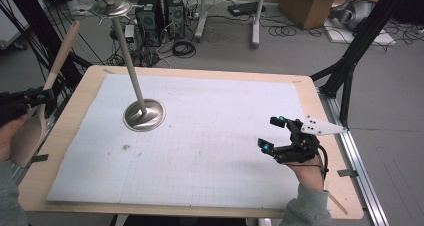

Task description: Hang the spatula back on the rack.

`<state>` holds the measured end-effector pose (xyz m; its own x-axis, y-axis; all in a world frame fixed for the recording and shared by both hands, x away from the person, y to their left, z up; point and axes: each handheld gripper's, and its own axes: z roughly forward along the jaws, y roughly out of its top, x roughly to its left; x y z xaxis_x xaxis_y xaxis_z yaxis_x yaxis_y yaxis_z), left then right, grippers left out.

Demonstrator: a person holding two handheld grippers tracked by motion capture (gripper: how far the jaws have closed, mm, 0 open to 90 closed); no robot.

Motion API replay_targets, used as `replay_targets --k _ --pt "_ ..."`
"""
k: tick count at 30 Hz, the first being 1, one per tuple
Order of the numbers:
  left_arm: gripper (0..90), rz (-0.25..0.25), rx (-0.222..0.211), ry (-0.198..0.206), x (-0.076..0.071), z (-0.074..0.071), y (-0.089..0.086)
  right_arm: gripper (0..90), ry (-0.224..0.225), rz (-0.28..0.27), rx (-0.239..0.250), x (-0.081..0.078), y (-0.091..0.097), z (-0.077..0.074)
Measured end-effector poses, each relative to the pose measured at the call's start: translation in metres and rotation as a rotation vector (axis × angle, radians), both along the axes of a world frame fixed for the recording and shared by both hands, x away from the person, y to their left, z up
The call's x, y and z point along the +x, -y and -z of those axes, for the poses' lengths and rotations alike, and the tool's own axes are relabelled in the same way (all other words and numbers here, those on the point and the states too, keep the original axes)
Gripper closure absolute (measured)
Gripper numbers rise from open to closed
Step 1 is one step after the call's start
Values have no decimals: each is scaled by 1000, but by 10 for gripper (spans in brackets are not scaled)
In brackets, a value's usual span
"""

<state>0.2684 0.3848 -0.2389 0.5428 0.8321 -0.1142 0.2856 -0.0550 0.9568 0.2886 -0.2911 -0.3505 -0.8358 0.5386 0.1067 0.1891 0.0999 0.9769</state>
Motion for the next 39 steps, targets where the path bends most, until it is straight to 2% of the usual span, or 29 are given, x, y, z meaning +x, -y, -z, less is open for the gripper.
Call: replay_targets --k 11,26,37,39 --pt "780 -1 -5 19 0 -12 0 88 1 3 1 0 1 0" --pt "780 8 -22 27 3 -17 1 88 -7 2 2 -1 1 0" --pt "780 20 -38 18 9 -16 4 88 -11 6 6 -1 2 1" --pt "780 22 -38 16 11 -16 4 88 -1 6 4 -1 3 1"
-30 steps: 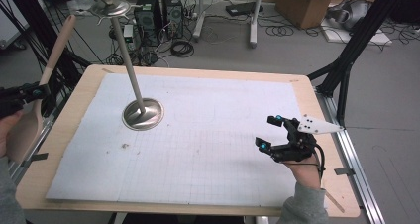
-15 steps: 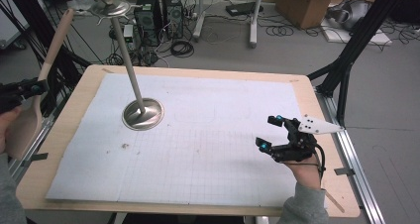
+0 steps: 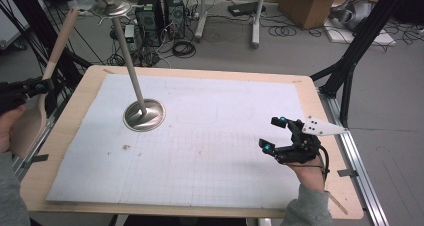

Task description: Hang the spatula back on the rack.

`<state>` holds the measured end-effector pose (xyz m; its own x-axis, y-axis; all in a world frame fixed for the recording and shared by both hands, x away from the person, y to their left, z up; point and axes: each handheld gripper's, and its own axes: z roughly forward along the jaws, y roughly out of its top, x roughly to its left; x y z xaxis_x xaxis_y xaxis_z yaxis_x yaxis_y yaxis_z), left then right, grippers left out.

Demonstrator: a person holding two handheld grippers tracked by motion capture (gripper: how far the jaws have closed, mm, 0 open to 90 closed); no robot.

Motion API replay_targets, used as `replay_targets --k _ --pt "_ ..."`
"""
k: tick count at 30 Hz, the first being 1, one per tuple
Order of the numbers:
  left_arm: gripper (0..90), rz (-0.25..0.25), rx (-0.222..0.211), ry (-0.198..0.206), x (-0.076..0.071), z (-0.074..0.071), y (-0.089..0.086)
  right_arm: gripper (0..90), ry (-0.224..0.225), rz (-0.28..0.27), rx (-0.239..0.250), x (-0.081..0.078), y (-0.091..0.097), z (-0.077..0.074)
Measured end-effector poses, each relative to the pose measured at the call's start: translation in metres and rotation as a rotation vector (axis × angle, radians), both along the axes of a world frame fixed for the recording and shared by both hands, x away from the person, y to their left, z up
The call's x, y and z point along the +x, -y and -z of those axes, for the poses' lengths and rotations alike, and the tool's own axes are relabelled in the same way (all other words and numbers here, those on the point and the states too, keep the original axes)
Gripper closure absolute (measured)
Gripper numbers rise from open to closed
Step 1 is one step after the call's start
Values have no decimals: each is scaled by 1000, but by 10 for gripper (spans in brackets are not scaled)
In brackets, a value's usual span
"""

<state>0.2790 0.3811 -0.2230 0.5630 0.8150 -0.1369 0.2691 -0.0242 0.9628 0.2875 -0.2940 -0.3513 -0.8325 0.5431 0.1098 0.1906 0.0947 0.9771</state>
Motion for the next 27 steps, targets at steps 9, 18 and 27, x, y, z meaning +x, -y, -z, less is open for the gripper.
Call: replay_targets --k 9,18,27 --pt "780 8 -9 -2 2 1 -1 88 -8 5 0 -2 1 0" --pt "780 17 -8 -12 7 3 1 88 -4 5 0 -2 2 1" --pt "780 29 -18 -14 7 5 2 88 -5 7 -1 -2 2 1"
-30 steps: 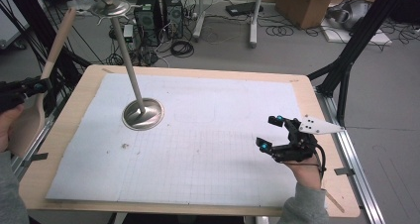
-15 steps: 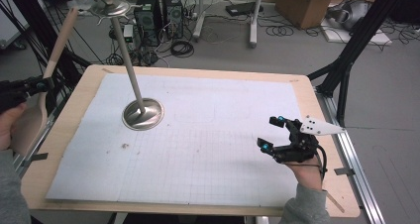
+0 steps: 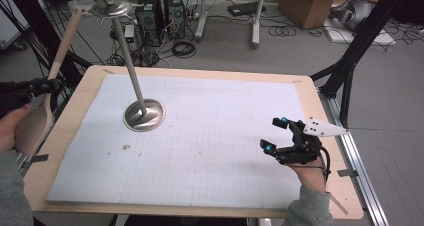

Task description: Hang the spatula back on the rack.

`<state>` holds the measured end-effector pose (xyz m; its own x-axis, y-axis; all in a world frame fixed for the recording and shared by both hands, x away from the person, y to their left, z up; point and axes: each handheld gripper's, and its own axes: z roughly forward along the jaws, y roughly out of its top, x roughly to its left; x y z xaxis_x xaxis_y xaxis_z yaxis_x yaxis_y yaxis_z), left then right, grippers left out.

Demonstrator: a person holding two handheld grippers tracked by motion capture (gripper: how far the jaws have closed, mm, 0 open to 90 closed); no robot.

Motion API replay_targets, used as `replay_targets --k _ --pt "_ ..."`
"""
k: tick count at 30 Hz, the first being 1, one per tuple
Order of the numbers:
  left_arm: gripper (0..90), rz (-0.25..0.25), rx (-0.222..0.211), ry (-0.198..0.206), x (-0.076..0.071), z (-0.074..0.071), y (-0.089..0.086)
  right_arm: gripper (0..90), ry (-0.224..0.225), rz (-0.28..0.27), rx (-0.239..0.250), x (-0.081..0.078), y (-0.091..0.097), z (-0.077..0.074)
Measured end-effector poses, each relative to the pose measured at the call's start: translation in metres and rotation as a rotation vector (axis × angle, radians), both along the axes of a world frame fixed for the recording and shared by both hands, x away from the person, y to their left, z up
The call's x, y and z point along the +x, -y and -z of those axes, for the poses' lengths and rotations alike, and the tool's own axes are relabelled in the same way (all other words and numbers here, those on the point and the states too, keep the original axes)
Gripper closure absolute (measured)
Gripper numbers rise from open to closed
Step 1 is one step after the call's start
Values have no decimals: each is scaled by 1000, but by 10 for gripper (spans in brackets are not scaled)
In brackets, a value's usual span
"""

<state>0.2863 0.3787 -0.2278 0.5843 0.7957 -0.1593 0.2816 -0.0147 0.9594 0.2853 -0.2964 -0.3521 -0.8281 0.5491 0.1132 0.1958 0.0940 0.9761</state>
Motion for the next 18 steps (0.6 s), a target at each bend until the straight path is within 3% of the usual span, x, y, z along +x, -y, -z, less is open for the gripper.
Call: replay_targets --k 18 --pt "780 38 17 -20 5 6 10 88 0 -1 0 0 0 0"
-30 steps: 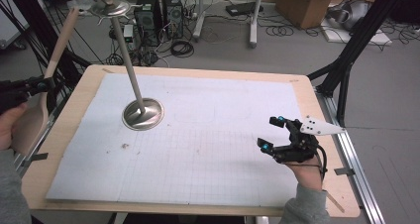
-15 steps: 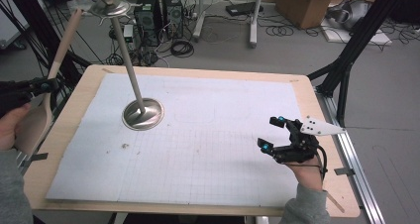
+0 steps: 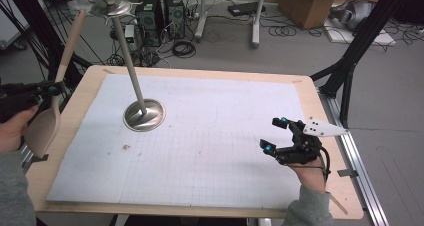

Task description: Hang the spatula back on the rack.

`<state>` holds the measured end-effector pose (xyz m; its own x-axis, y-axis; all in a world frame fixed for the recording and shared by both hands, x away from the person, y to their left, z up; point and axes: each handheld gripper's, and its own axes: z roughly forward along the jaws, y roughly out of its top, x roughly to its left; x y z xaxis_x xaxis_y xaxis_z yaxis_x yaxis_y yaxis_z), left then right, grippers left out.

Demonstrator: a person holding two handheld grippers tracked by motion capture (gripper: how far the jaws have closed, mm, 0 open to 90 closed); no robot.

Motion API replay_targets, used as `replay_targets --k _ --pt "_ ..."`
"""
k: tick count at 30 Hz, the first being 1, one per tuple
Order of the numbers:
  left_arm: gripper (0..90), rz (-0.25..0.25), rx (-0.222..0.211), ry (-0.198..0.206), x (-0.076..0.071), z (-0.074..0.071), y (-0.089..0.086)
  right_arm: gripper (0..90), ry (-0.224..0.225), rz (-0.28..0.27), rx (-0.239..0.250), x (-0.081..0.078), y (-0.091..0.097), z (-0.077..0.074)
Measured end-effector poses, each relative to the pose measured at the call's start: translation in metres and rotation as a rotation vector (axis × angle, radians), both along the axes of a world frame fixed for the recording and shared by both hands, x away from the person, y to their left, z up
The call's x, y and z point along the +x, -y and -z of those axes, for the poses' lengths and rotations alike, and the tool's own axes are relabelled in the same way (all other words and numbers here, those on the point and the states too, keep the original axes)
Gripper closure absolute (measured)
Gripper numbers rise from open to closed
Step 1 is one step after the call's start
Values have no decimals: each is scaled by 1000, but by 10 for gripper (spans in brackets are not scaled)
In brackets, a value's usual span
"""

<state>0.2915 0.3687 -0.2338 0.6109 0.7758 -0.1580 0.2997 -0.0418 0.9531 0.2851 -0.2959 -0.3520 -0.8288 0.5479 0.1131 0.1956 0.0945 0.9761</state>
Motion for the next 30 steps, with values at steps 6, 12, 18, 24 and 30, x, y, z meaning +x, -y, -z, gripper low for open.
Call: replay_targets --k 6,12,18,24,30 --pt "780 7 5 -11 4 3 6 88 7 3 3 0 1 0" --pt "780 14 15 -23 8 6 11 89 14 2 4 0 1 0" --pt "780 18 29 -34 12 9 18 89 5 4 8 -1 2 -1" --pt "780 20 51 -46 16 12 25 90 13 3 7 -1 2 -1" --pt "780 22 62 -51 20 14 31 90 19 5 5 -1 2 -1"
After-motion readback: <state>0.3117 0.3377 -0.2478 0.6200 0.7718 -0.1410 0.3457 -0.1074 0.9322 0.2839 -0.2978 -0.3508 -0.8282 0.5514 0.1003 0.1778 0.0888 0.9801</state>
